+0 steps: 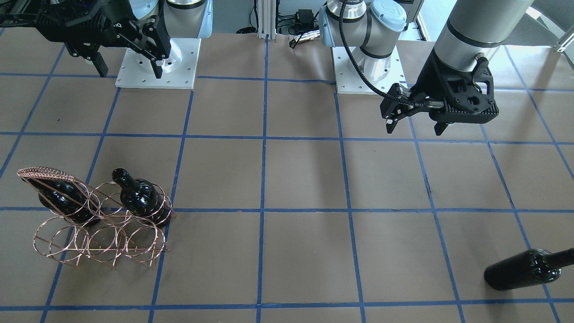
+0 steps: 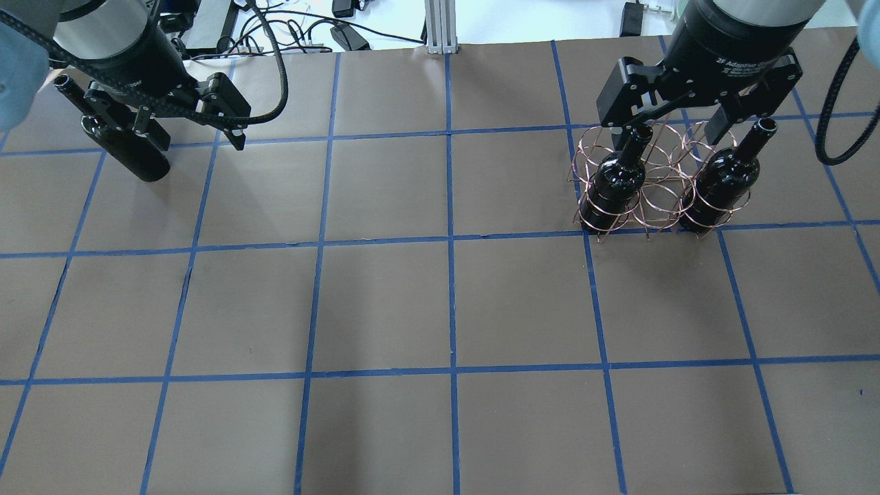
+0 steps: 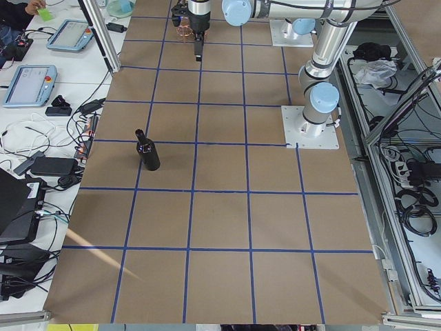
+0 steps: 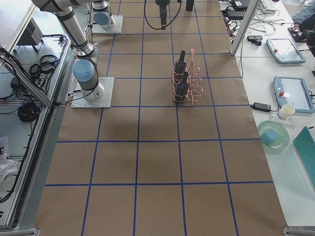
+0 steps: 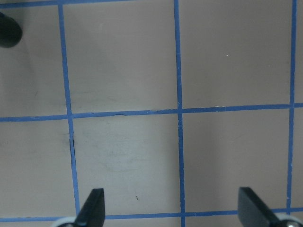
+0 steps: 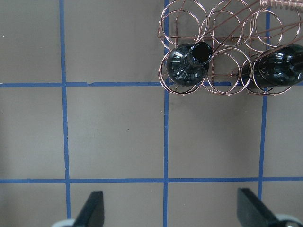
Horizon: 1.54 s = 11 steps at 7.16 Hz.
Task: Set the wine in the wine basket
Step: 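Hold the dark wine bottle in the left gripper and lower it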
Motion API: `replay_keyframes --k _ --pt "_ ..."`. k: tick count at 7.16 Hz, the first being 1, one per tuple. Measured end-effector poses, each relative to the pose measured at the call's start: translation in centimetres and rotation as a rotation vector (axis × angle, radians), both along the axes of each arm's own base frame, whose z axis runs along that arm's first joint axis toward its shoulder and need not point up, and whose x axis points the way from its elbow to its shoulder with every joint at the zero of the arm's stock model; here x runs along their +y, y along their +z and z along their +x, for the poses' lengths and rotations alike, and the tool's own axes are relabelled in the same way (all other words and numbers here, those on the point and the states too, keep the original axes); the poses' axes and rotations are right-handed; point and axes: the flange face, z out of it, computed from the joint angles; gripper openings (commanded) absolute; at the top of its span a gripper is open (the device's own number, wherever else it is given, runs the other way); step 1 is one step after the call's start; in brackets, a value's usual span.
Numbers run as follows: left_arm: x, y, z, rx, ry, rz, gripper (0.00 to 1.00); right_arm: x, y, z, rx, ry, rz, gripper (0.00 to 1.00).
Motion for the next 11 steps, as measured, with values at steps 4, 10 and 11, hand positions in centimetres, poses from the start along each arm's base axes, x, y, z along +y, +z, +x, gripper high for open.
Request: replay_keyframes --k 4,10,11 --pt "-0.4 0.1 1.8 -0.049 0.026 -0.009 1.0 0.1 0.0 0.0 0.0 0.001 0.002 1.0" --pt "-7.3 -0.9 19.9 -0.116 0.049 -0.043 1.0 0.3 -0.7 0.0 0.0 0.001 0.014 1.0" --pt "-9.5 -0.6 22.0 -0.126 0.018 -0.07 1.0 0.4 -0.7 0.0 0.0 0.001 0.015 1.0"
